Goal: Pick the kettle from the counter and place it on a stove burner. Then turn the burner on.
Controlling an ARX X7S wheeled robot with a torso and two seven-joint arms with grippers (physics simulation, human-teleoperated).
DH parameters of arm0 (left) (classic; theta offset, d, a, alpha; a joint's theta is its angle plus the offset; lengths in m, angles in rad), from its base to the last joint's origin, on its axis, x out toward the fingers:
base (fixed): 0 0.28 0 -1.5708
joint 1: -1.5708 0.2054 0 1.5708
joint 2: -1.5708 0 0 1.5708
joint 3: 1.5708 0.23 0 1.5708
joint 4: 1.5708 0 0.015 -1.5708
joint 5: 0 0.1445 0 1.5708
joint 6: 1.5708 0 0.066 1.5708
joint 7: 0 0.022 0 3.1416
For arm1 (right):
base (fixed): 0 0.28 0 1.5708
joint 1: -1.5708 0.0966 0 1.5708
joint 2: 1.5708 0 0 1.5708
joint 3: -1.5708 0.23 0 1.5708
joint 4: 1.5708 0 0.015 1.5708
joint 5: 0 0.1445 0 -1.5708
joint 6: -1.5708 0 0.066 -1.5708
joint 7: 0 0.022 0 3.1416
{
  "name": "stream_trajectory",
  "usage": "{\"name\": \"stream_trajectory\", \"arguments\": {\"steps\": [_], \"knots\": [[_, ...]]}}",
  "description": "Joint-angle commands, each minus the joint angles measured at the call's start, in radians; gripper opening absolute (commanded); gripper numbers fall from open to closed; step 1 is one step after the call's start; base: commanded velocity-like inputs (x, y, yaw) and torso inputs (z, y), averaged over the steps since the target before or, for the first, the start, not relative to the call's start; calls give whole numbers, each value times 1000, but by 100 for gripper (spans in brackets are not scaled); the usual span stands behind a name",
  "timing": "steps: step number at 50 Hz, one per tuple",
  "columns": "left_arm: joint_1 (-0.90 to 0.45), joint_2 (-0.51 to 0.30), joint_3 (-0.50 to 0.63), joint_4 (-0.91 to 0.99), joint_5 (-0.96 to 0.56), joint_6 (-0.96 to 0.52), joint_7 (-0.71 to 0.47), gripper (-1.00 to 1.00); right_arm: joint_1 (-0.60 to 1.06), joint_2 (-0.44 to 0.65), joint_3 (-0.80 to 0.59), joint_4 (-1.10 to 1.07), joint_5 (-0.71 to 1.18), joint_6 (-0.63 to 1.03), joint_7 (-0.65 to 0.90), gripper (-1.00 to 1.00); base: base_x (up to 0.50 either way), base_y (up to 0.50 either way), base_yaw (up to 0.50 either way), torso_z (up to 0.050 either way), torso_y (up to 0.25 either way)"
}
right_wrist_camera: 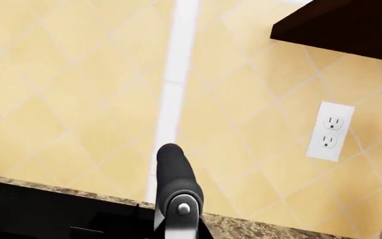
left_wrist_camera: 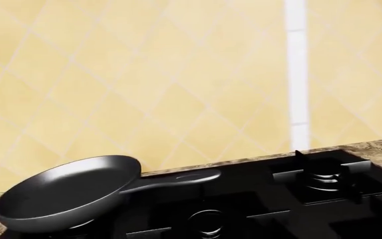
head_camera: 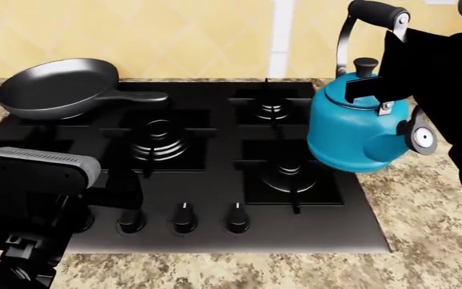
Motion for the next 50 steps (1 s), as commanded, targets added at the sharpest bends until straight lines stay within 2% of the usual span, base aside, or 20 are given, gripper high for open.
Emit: {"name": "stream_trajectory", "arguments": {"steps": [1, 18, 24, 38, 50], "knots": [[-1, -2, 5, -2, -5, 6, -3, 100, 16, 2, 22, -3, -46, -2, -9, -100, 102, 105, 0, 0, 0], [-1, -8, 12, -7, -7, 15, -6, 100, 22, -10, 17, -3, -70, -7, -25, -100, 96, 23, 0, 1, 1], [-7, -10, 7, -5, -21, 10, -14, 100, 56, -38, -18, -11, -149, 3, -74, -100, 0, 0, 0, 0, 2], [4, -17, 5, -18, -16, 29, -10, 100, 100, -195, -124, 140, -448, -119, -243, -100, 0, 0, 0, 1, 1], [13, -17, 21, -29, 3, 46, -4, 100, 72, -304, -159, 300, -563, -261, -333, -100, 0, 0, 0, 0, 1]]}}
